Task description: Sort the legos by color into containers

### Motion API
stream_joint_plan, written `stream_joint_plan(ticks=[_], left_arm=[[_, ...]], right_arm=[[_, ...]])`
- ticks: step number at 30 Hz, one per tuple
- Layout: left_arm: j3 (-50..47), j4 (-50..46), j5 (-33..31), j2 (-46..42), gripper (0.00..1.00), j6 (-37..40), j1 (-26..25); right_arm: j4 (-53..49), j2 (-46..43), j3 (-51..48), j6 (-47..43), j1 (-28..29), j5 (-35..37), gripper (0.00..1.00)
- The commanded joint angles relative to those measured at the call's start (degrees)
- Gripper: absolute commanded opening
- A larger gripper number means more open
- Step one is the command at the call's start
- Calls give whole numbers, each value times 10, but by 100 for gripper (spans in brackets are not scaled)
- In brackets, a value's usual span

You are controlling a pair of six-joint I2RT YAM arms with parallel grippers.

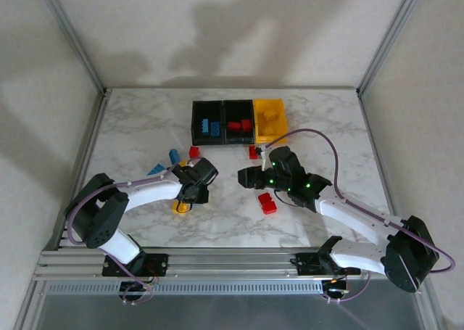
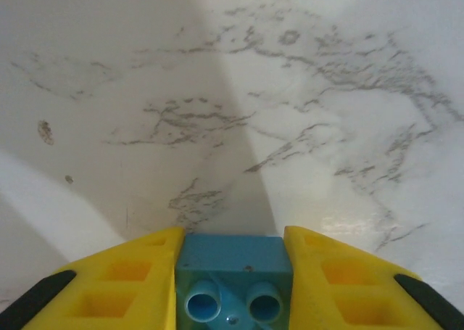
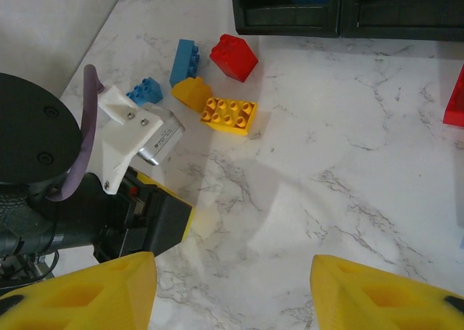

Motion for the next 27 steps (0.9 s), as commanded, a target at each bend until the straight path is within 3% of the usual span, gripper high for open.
stream_joint_plan(ticks=[1,13,27], left_arm=[[43,-23,-18,-5,24,3,-5],[179,1,-20,26,24,13,41],[390,-8,-45,179,25,54,133]], right_arm=[[-5,-19,-4,-10,6,10,58],[35,-43,-37,-4,6,-15,59],[55,-37,-37,0,6,-20,59]])
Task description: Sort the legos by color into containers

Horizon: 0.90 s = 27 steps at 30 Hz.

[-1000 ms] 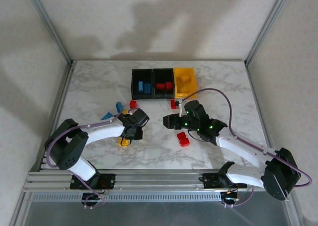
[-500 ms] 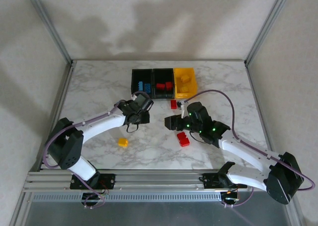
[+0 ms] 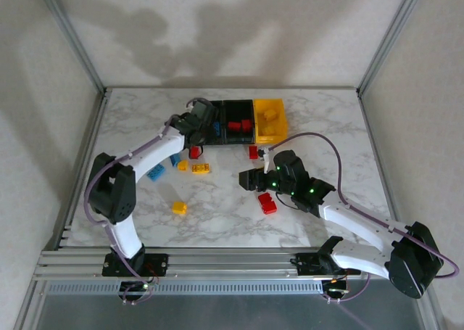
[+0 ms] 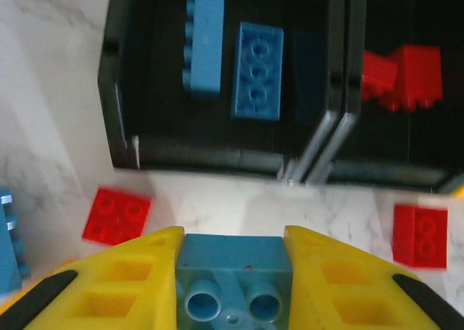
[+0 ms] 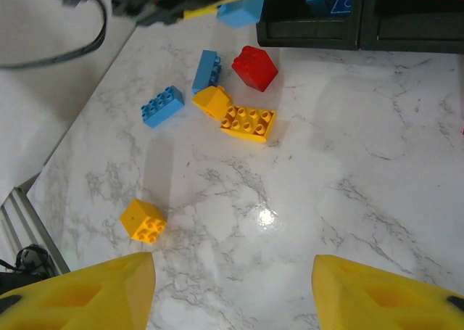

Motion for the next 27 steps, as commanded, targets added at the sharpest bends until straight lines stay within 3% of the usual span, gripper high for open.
stream_joint_plan(ticks=[1,13,21,27], left_arm=[[57,-11,-18,54,25,24,14],[199,-39,-38,197,29,26,27],[197,-37,-46,199,45,24,27],[183,-32,-42,182,48,23,27]], right_arm=[[8,-6,-1,-2,6,-2,59],[-16,-22,-1,0,6,17,59],[-22,-24,4,-1,6,22,59],[-28,-20,8,1,6,32,59]])
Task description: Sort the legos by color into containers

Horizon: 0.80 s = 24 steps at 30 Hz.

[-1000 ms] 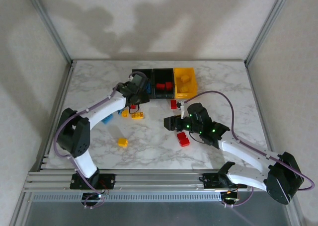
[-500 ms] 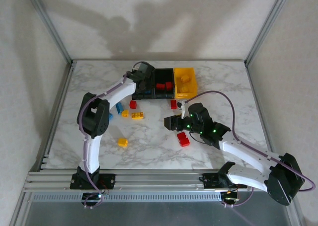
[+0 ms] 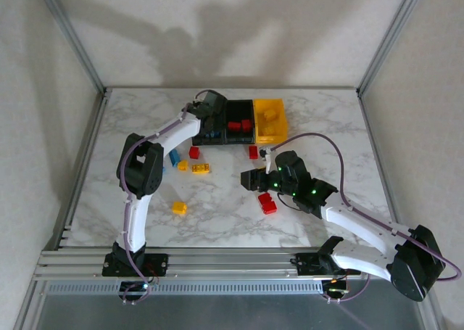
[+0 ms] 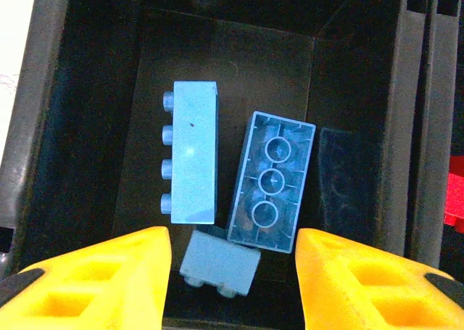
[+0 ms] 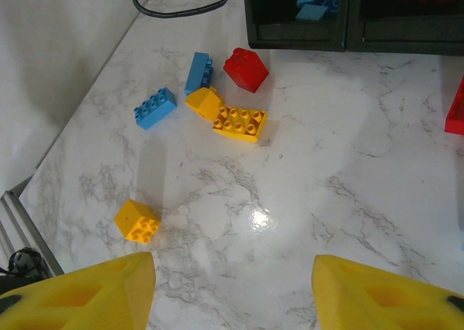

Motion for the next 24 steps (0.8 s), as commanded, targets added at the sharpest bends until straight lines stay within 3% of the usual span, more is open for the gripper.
stream_joint_plan(ticks=[1,13,24], left_arm=[[-1,-12,-10,-21,48,5,4],[-135,29,33,-198,54,-8,-28],[-358,145,177,-373,60,-47,-77]], right_arm=[[-16,-5,9,3,6,20,59],[-167,26,69,36,-9,110,64],[-368,65,79,85,2,144,67]])
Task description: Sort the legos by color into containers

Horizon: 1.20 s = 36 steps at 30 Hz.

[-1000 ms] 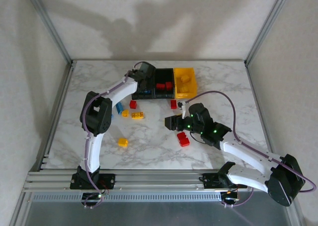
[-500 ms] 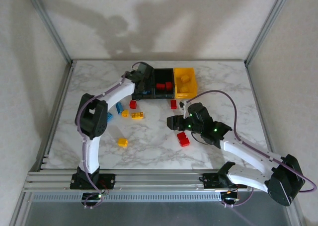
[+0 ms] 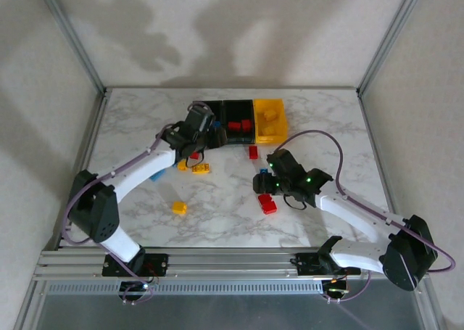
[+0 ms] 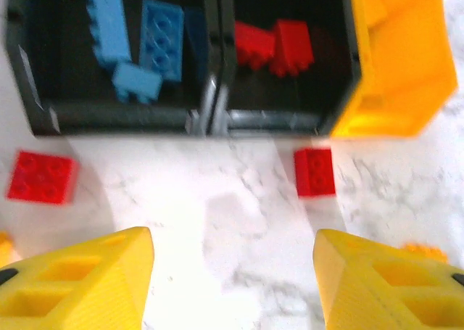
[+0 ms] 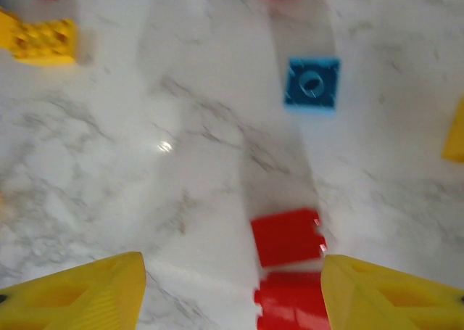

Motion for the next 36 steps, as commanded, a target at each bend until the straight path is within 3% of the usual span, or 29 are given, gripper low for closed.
stream_joint_plan(ticks=[1,5,10,18,29,36], left_arm=[[-67,62,80,-50,62,-27,-13],[-142,89,158,-93,62,-41,-27],[-196,24,128,-135,62,-30,-49],[-259,17,126,-201,63,-45,-49],[-256,13,116,-199,63,-43,-47],[-257,33,82,-202,63,-63,-46]], right_arm=[[-73,5,-13,26,14,10,67],[-61,20,-30,40,30,2,69],[-26,48,-48,38,36,0,71],[16,106,-66,30,38,-1,70],[-15,122,-42,20,43,-5,40],[-92,65,44,6,42,14,39]])
